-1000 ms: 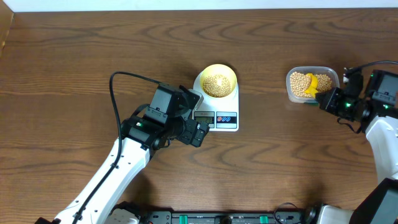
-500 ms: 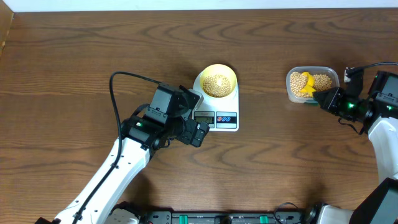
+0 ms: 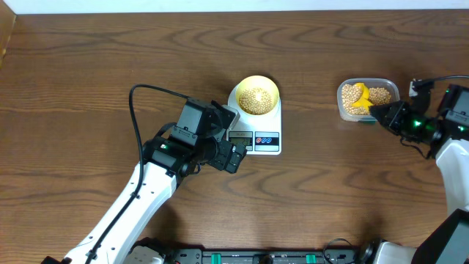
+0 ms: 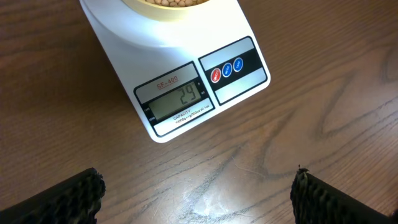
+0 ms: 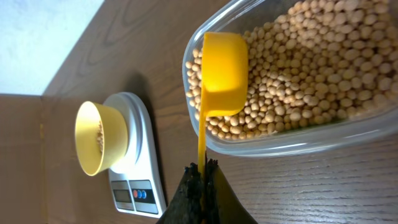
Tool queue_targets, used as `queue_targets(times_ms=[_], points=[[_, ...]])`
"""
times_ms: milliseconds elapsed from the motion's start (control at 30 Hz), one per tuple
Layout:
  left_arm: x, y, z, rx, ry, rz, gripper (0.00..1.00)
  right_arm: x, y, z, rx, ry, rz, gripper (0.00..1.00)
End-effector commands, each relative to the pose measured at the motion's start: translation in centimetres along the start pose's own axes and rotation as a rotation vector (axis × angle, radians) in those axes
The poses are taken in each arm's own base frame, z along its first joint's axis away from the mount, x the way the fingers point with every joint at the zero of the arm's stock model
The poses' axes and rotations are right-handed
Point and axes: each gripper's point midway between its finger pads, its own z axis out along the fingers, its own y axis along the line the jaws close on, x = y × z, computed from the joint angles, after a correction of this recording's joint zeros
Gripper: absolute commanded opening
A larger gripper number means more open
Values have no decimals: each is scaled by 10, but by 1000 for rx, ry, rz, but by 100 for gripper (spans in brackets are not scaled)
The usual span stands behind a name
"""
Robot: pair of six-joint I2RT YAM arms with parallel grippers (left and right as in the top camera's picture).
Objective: Scoop item into bowl and weigh 50g on scale
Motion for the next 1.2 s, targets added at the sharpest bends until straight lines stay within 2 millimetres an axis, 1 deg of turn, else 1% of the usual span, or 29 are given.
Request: queue_targets(times_ms=[0, 200, 333, 400, 533, 800, 933, 1167], points=[[-4, -2, -1, 9, -5, 12, 98, -3, 0, -8, -72, -7, 59, 1], [-4, -2, -1, 9, -5, 12, 98, -10, -9, -24, -109, -38, 118, 1], [-4, -2, -1, 9, -5, 12, 98, -12, -21, -34, -103, -57, 166, 1], [-4, -2, -1, 9, -5, 12, 98, -14, -22, -39, -127, -65, 185, 1], [-4, -2, -1, 9, -5, 12, 98, -18, -13, -54, -238, -84, 209, 2], [-4, -2, -1, 9, -5, 12, 98, -23, -11, -78, -360, -118, 269, 1], [-4, -2, -1, 9, -5, 12, 98, -24, -7, -86, -410, -125, 283, 2], [-4, -2, -1, 9, -5, 12, 98, -23, 9, -93, -509, -110, 279, 2]])
